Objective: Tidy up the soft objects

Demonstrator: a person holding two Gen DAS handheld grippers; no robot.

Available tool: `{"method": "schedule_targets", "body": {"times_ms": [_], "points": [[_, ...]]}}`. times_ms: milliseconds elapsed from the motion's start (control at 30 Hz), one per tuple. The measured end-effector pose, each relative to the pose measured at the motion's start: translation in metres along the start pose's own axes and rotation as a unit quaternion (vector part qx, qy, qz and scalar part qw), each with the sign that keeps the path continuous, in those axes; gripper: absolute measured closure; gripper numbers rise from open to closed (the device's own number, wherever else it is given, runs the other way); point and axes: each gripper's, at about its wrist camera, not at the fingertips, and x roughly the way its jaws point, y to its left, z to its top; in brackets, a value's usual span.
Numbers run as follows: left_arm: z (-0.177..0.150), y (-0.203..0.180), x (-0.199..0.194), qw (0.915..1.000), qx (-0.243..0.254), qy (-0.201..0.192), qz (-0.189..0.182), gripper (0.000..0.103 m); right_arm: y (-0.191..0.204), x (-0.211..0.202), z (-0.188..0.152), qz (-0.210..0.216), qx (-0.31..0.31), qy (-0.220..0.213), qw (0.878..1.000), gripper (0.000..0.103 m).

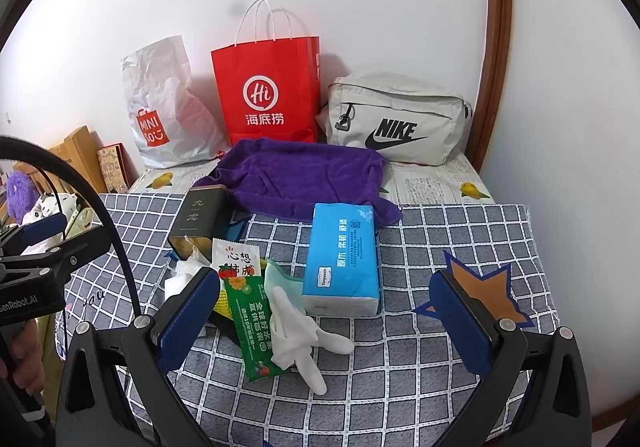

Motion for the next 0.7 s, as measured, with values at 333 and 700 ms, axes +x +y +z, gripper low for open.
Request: {"method": "schedule_targets", "body": {"times_ms": [333,700], "points": [[0.0007,-0.001,-0.0003,1.0,0.0,0.0,0.0,0.0,0.0006,-0.0003,0.0009,0.001,0.0,-0.001,1.0,0.0],[0.0015,0.0002,0.0006,0.9998,-0.001,0.0,-0.021,0.0,0.0014,-0.001,0.0006,0.003,-0.001,-0.002,1.0,0.0]]}}
